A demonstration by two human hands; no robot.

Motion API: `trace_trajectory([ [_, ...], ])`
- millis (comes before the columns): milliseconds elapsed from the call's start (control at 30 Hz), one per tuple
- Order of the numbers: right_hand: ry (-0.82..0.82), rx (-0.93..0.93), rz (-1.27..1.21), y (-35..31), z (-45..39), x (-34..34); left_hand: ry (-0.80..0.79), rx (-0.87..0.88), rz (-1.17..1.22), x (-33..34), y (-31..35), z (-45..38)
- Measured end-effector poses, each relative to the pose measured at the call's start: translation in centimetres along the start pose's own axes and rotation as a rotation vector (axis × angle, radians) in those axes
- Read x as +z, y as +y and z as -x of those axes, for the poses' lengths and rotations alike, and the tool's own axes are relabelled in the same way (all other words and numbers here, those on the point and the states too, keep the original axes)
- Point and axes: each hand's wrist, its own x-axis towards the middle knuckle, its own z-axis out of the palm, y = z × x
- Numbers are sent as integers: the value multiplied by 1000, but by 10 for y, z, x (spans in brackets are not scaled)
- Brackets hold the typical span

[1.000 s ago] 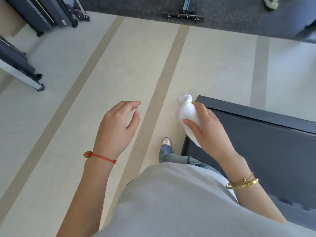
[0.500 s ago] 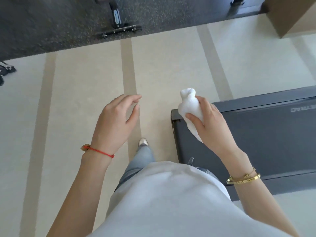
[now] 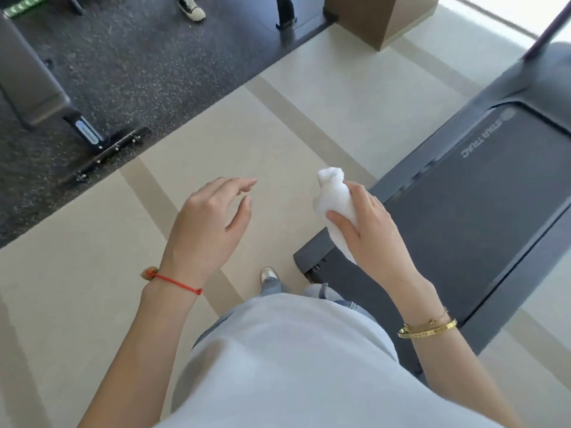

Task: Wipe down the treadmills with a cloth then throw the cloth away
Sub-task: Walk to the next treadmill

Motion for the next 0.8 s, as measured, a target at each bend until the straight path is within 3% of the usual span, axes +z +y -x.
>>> trace_trajectory([
  [300,155,213,6,-27,-85,19,-162,213,19,-6,-62,-135],
  [800,417,437,-1,13,-244,-18,-327,467,138,63,-54,-367],
])
